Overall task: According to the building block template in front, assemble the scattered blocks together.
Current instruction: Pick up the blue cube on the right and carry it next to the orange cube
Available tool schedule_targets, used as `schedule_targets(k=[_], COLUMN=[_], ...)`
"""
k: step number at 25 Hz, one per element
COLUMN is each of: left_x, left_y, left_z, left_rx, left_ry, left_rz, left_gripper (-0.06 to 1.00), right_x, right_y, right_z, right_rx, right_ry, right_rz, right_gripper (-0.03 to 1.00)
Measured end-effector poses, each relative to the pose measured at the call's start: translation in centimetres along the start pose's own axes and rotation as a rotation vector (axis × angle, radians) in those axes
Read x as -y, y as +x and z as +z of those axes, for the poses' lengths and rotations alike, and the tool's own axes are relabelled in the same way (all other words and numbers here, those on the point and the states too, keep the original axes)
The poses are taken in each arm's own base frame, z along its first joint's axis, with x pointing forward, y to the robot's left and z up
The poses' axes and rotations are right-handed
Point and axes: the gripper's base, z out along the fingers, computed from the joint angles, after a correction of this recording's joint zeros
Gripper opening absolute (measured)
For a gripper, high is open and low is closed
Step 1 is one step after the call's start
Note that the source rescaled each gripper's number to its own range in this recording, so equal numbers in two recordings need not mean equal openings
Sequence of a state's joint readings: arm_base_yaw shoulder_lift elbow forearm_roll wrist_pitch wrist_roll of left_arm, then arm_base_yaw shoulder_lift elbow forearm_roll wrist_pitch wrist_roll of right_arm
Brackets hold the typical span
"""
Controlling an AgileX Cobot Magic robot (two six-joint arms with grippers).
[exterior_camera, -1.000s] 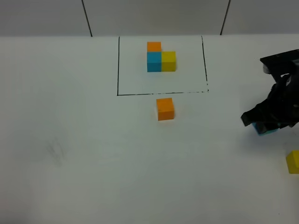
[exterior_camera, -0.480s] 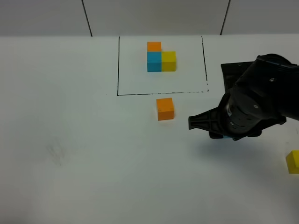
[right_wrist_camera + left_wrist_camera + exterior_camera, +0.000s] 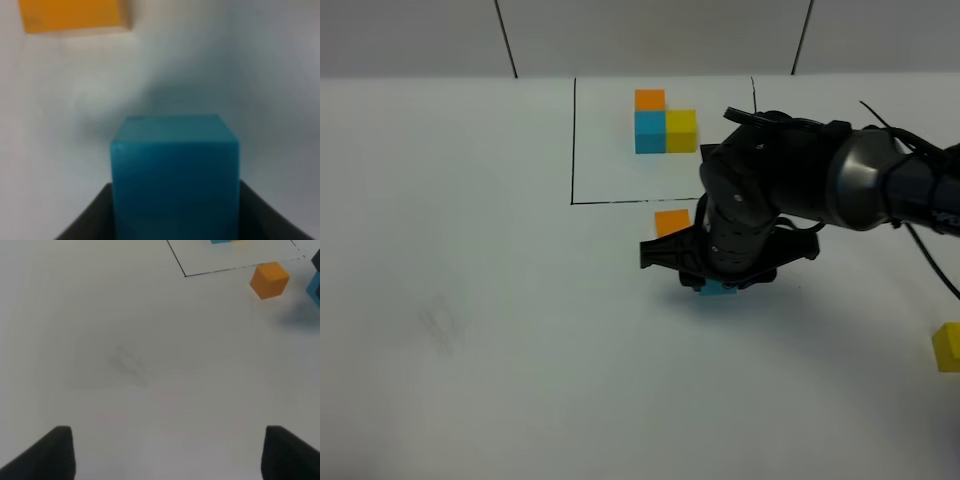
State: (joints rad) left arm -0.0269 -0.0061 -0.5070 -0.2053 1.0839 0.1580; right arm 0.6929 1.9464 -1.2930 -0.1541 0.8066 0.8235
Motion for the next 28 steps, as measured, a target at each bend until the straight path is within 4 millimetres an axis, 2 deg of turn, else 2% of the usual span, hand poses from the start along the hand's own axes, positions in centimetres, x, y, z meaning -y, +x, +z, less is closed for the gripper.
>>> schedule_targets(k=[9,17,28], left_x=[0.0,0.0,0.0], left_y=[0.0,0.0,0.0], left_z=[0.0,0.0,0.0], left_rx=[0.000,0.000,0.000], left_ry=[0.000,0.000,0.000], left_rz=[0.000,0.000,0.000], left_gripper=[0.65,0.65,0.65], right_x=[-2.4,-2.6,-2.8], right_y=[0.1,0.3,-0.1], right_z=[2.3,4.3,4.4], right_rx=[0.003,-0.017,0.031], right_ry=[-0.021,-0.003,-0.017], right_rz=[-0.047,-0.115,-0.160], right_gripper=[0.00,0.00,0.00])
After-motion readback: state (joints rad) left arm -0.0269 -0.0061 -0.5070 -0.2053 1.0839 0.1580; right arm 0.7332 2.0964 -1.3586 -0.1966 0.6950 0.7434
